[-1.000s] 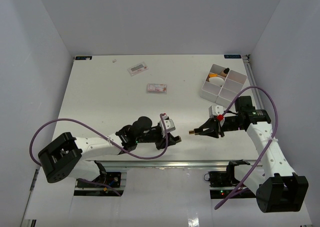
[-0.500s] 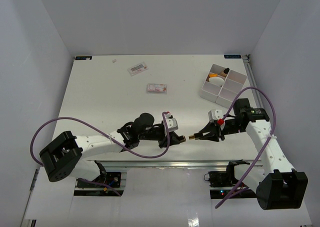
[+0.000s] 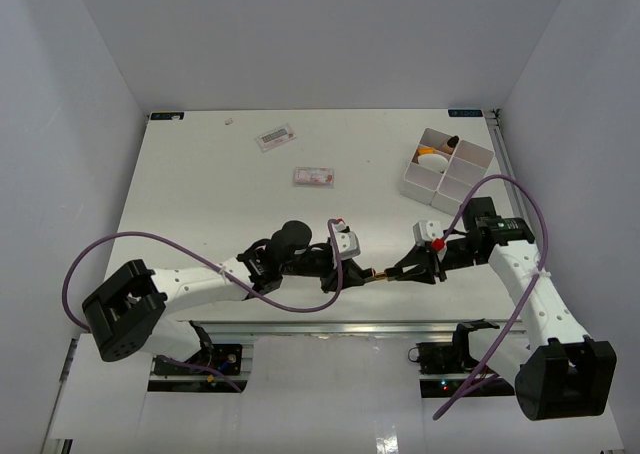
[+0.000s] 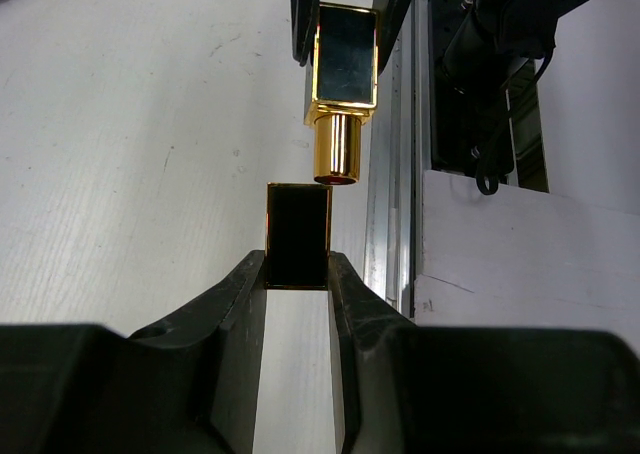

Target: Organize the makeup

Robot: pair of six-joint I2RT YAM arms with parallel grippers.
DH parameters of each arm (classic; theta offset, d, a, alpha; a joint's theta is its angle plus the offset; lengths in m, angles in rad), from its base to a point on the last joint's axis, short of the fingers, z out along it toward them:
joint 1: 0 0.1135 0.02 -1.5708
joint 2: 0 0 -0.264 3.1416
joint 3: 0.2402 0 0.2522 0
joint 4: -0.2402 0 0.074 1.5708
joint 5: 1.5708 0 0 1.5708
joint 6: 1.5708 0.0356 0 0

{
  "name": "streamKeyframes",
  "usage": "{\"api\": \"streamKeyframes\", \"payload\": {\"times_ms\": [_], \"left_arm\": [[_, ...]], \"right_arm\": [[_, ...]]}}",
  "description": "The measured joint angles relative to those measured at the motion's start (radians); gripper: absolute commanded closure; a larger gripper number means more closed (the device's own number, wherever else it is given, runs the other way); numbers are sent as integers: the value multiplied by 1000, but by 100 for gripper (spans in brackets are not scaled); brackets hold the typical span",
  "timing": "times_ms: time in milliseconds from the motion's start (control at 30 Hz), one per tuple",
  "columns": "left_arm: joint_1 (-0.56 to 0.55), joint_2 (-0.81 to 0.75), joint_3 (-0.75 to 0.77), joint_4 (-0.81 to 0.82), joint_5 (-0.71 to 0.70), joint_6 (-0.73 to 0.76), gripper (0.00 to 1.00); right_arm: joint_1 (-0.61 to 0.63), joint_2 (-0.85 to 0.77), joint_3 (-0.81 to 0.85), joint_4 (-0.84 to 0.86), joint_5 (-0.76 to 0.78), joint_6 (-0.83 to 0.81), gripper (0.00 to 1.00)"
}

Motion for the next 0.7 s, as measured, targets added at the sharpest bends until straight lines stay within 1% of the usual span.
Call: {"api": "streamKeyframes", "payload": {"times_ms": [200, 500, 700], "left_arm": [[0, 0, 0, -5, 17, -1, 83], [0, -14, 0, -4, 20, -1, 83], [0, -8, 7, -9, 29, 0, 82]], "right_arm": [[8, 0, -5, 53, 10, 39, 92], [16, 0, -5, 87, 22, 73, 92], [45, 0, -8, 111, 32, 92, 92]]}}
